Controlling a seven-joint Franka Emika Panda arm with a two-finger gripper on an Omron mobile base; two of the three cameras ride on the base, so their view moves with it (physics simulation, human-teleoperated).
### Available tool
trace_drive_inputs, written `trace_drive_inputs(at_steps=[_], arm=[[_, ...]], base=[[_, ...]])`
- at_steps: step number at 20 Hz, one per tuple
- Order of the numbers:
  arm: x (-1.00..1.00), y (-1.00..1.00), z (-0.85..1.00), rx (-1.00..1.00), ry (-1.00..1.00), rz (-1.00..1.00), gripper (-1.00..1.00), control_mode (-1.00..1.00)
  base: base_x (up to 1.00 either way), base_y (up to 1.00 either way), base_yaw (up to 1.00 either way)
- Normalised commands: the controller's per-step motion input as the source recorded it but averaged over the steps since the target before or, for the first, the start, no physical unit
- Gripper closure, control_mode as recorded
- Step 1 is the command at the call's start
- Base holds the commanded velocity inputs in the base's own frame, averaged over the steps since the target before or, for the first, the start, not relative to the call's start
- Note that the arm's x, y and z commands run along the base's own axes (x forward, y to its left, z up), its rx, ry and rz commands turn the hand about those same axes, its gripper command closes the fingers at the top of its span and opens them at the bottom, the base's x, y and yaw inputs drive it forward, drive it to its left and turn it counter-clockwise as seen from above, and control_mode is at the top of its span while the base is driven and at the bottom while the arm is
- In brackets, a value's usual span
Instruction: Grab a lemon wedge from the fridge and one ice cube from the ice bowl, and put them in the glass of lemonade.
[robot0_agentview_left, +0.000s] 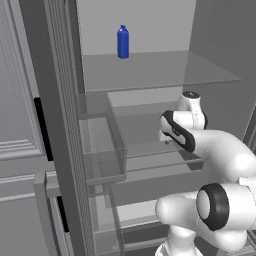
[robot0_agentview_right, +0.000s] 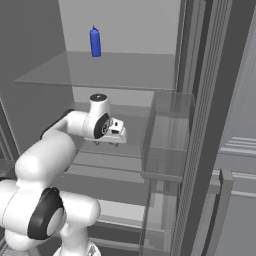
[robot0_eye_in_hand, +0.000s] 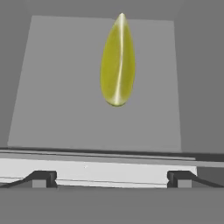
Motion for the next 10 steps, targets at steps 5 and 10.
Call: trace_drive_inputs(at_steps=[5,10], arm=[[0.31,0.0,-0.12,0.01,0.0,0.05,-1.0,-1.0],[0.33,0.0,-0.09,0.0,0.0,0.06,-1.0,-1.0]], base=[[0.0,0.0,0.0],[0.0,0.0,0.0]])
